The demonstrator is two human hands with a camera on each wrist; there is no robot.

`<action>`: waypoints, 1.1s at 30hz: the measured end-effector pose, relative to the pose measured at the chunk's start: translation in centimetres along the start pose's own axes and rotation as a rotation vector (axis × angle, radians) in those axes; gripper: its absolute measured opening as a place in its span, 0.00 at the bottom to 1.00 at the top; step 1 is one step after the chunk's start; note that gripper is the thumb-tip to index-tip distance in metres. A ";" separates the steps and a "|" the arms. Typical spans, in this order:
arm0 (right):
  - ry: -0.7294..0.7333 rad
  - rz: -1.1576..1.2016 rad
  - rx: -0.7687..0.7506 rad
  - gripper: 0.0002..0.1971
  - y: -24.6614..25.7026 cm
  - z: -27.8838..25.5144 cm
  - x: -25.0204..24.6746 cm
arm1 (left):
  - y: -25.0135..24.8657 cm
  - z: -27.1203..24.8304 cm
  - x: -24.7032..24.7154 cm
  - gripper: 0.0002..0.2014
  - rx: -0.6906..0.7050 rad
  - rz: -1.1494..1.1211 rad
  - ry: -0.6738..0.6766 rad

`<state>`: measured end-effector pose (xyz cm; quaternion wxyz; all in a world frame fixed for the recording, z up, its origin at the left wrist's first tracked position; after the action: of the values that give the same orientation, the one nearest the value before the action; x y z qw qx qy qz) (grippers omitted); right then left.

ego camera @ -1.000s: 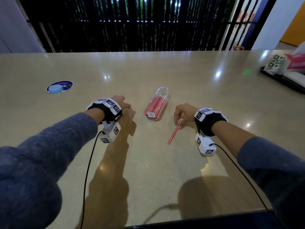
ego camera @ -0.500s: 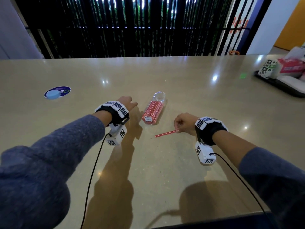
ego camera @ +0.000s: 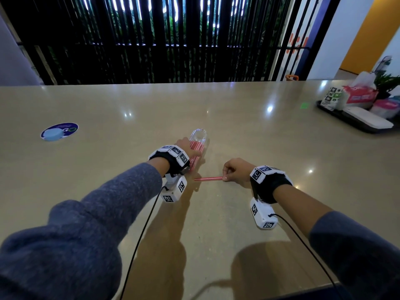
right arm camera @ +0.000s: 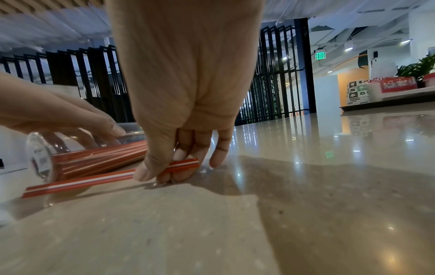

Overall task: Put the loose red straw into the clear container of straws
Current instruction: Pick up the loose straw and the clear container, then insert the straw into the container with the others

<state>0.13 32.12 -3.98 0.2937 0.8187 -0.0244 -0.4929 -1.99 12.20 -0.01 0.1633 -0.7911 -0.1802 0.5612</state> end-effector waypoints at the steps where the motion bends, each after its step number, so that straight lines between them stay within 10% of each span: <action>1: 0.008 0.017 -0.002 0.15 -0.1 -0.1 -0.1 | -0.1 0.1 0.2 0.30 -0.004 -0.002 -0.001; 10: -0.173 0.620 -0.076 0.08 -1.3 -1.0 -0.5 | 1.2 1.7 0.2 0.32 0.003 -0.111 0.076; 16: -0.422 0.816 -0.125 0.08 0.4 -0.1 -2.2 | 2.5 -0.8 -1.2 0.14 0.005 -0.309 0.054; 22: -0.604 1.106 -0.194 0.11 2.0 1.9 -3.5 | 5.3 -1.7 -2.9 0.36 0.068 -0.350 -0.056; 33: -0.954 1.277 -0.261 0.13 5.2 3.8 -5.9 | 10.0 -3.6 -4.3 0.36 0.165 -0.274 -0.107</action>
<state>-4.69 28.04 2.01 0.5698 0.3072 -0.5525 -0.5251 1.10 1.15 0.05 0.2930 -0.7120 -0.2482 0.5879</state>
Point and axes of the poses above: each hand's wrist, its own z-axis towards the middle knuckle, its own x-axis out of the palm, y = z × x, the point moved 1 cm from there along z, towards the middle knuckle, and after that the axes turned 8 degrees about y, right-handed, at the moved point
